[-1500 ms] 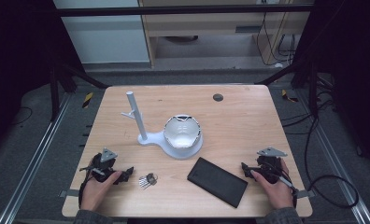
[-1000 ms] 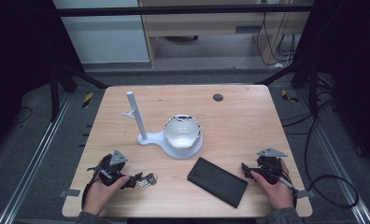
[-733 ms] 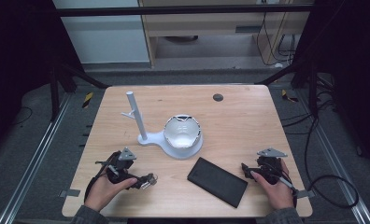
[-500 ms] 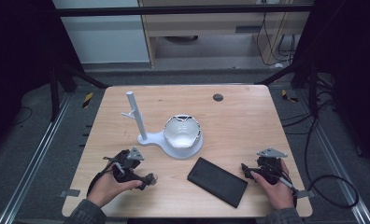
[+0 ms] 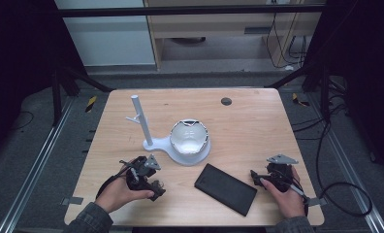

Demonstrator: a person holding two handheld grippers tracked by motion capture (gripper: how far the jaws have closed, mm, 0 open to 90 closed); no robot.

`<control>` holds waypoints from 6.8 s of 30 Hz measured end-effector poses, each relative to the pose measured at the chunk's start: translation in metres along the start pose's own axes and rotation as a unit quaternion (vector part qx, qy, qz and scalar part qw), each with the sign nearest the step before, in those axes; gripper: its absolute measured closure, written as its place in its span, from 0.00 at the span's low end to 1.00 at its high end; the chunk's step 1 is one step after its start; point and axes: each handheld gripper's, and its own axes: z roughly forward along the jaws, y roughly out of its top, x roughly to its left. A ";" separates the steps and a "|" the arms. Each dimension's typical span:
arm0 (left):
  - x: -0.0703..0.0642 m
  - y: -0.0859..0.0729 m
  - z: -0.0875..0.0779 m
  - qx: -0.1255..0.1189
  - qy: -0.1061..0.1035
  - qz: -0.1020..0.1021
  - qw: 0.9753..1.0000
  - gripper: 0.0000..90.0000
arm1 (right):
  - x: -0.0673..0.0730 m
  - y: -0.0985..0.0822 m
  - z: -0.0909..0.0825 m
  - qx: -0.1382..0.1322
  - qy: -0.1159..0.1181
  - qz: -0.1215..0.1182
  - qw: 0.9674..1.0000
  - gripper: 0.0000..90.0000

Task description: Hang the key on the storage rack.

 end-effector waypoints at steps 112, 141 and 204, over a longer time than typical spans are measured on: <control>0.008 -0.008 0.002 0.095 -0.034 -0.004 0.995 0.99 | 0.001 -0.001 -0.001 0.002 0.005 -0.004 1.000 0.07; 0.033 0.030 -0.120 0.071 0.055 -0.005 0.996 0.99 | 0.002 -0.001 -0.001 0.003 0.006 -0.003 1.000 0.07; 0.086 0.084 -0.173 0.067 0.115 -0.056 0.990 0.99 | 0.005 -0.001 0.000 0.002 0.006 -0.008 1.000 0.06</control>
